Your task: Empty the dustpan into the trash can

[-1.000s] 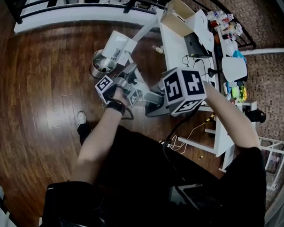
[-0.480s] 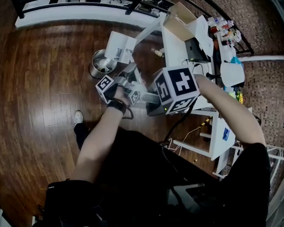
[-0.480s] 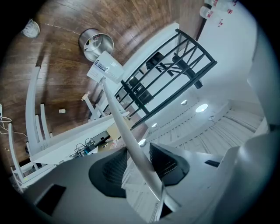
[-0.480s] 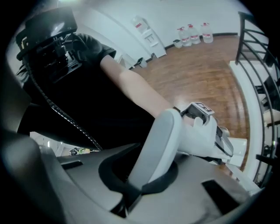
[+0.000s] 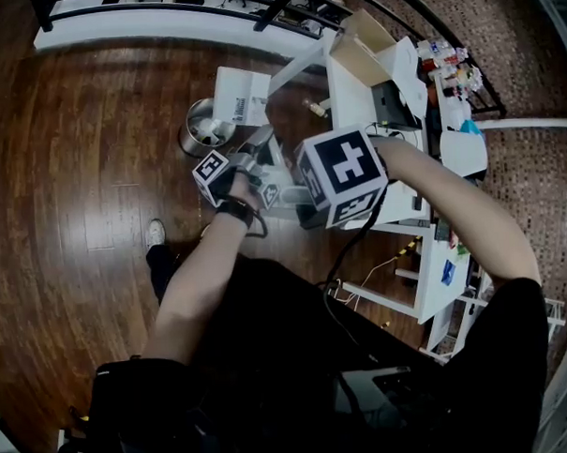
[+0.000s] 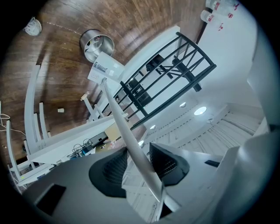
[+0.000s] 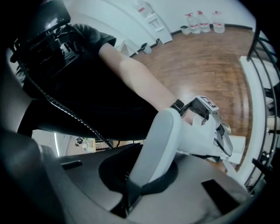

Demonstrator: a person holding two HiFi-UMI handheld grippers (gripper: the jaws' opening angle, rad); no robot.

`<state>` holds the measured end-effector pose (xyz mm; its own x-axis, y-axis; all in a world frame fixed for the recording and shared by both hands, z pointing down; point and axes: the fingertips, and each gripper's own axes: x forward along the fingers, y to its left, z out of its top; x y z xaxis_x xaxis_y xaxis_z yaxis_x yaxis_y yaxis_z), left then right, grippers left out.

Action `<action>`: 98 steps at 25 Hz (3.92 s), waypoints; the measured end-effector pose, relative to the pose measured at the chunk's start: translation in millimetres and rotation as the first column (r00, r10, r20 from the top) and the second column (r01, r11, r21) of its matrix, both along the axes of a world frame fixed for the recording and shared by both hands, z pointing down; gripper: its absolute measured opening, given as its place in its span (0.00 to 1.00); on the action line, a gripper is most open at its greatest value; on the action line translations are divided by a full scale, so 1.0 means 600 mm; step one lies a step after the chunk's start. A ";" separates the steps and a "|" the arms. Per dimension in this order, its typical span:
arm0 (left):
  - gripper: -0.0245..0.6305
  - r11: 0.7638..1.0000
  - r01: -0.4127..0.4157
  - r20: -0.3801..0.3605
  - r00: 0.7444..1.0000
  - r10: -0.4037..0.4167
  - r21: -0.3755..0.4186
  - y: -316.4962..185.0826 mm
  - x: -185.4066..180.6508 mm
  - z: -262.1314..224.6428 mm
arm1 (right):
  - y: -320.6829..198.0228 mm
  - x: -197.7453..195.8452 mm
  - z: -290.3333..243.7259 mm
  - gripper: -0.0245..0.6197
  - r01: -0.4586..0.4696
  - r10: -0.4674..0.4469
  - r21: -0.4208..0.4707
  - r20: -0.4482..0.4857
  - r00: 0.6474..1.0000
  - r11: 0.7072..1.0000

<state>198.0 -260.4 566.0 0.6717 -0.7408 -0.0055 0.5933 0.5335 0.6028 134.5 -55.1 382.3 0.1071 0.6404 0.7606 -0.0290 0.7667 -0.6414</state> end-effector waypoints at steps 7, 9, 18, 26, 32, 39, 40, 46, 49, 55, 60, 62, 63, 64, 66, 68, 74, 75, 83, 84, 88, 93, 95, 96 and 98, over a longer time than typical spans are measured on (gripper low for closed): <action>0.27 1.000 0.007 -0.014 1.000 -0.007 -0.009 0.004 -0.018 0.010 | 0.000 -0.002 0.006 0.05 0.134 -0.135 -0.018 -0.107 0.985 0.991; 0.27 1.000 0.007 -0.017 1.000 -0.007 -0.010 0.003 -0.020 0.010 | 0.000 -0.001 0.008 0.05 0.170 -0.171 -0.024 -0.134 0.976 0.985; 0.26 1.000 0.018 -0.014 1.000 -0.018 -0.011 -0.004 -0.035 0.005 | 0.016 -0.019 0.000 0.04 0.220 -0.233 -0.091 -0.172 0.957 0.971; 0.26 0.999 0.034 -0.010 0.999 -0.034 -0.022 -0.014 -0.052 0.013 | -0.006 -0.020 0.008 0.04 0.263 -0.273 -0.077 -0.181 0.945 0.962; 0.26 0.999 0.027 -0.007 1.000 -0.028 -0.020 -0.016 -0.054 0.015 | -0.007 -0.025 0.009 0.05 0.259 -0.269 -0.083 -0.171 0.948 0.962; 0.26 1.000 0.014 -0.003 1.000 -0.014 -0.015 -0.018 -0.047 0.014 | -0.018 -0.013 0.014 0.05 0.274 -0.280 -0.060 -0.177 0.944 0.960; 0.26 1.000 0.014 -0.002 1.000 -0.014 -0.016 -0.019 -0.047 0.014 | -0.017 -0.016 0.012 0.05 0.266 -0.273 -0.064 -0.173 0.946 0.962; 0.26 1.000 0.011 0.006 1.000 -0.011 -0.011 -0.026 -0.049 0.014 | -0.015 -0.022 0.011 0.05 0.239 -0.246 -0.065 -0.152 0.957 0.969; 0.26 1.000 0.000 0.018 1.000 0.000 -0.001 -0.032 -0.050 0.012 | -0.022 -0.021 0.013 0.05 0.234 -0.237 -0.041 -0.143 0.961 0.971; 0.27 0.999 -0.032 0.065 0.997 0.030 0.029 -0.046 -0.055 -0.002 | -0.032 -0.023 0.013 0.05 0.156 -0.153 0.024 -0.075 0.985 0.988; 0.28 0.998 -0.039 0.104 0.994 0.033 0.053 -0.064 -0.049 -0.010 | -0.037 -0.030 0.009 0.05 0.013 -0.016 0.072 0.046 0.999 0.997; 0.28 0.996 -0.058 0.126 0.991 0.049 0.062 -0.068 -0.044 -0.017 | -0.042 -0.033 0.004 0.05 -0.048 0.039 0.089 0.102 0.994 0.995; 0.29 0.996 -0.066 0.136 0.989 0.057 0.066 -0.068 -0.043 -0.022 | -0.043 -0.034 0.000 0.05 -0.078 0.065 0.094 0.129 0.989 0.993; 0.29 0.995 -0.075 0.146 0.987 0.064 0.070 -0.068 -0.042 -0.026 | -0.044 -0.036 -0.004 0.05 -0.106 0.090 0.098 0.157 0.983 0.990; 0.29 0.991 -0.102 0.178 0.980 0.086 0.084 -0.069 -0.044 -0.032 | -0.045 -0.043 -0.010 0.05 -0.162 0.137 0.105 0.217 0.967 0.981; 0.30 0.985 -0.135 0.223 0.969 0.109 0.106 -0.073 -0.054 -0.035 | -0.047 -0.055 -0.013 0.05 -0.220 0.181 0.111 0.286 0.941 0.969; 0.31 0.959 -0.220 0.261 0.950 0.170 0.177 -0.067 -0.070 -0.073 | -0.056 -0.087 -0.038 0.05 -0.385 0.299 0.076 0.499 0.813 0.920; 0.31 0.951 -0.244 0.271 0.944 0.188 0.189 -0.064 -0.073 -0.082 | -0.058 -0.091 -0.041 0.05 -0.402 0.308 0.072 0.525 0.793 0.913; 0.31 0.937 -0.268 0.356 0.918 0.177 0.225 -0.068 -0.132 -0.115 | -0.069 -0.134 -0.070 0.05 -0.512 0.359 -0.001 0.713 0.602 0.859; 0.31 0.936 -0.269 0.368 0.914 0.173 0.228 -0.069 -0.141 -0.117 | -0.070 -0.140 -0.073 0.05 -0.524 0.363 -0.010 0.733 0.576 0.852; 0.31 0.937 -0.261 0.414 0.898 0.148 0.231 -0.070 -0.184 -0.113 | -0.069 -0.172 -0.075 0.05 -0.560 0.382 -0.065 0.796 0.470 0.826; 0.31 0.939 -0.259 0.465 0.876 0.130 0.225 -0.068 -0.236 -0.109 | -0.075 -0.208 -0.084 0.05 -0.595 0.422 -0.149 0.836 0.351 0.790; 0.31 0.936 -0.264 0.473 0.872 0.128 0.233 -0.067 -0.255 -0.113 | -0.081 -0.226 -0.096 0.05 -0.610 0.452 -0.203 0.845 0.286 0.766; 0.32 0.936 -0.262 0.478 0.870 0.123 0.235 -0.069 -0.267 -0.114 | -0.085 -0.236 -0.102 0.05 -0.616 0.466 -0.231 0.848 0.252 0.753; 0.32 0.947 -0.222 0.497 0.864 0.081 0.232 -0.081 -0.300 -0.104 | -0.091 -0.257 -0.113 0.05 -0.622 0.490 -0.283 0.851 0.189 0.731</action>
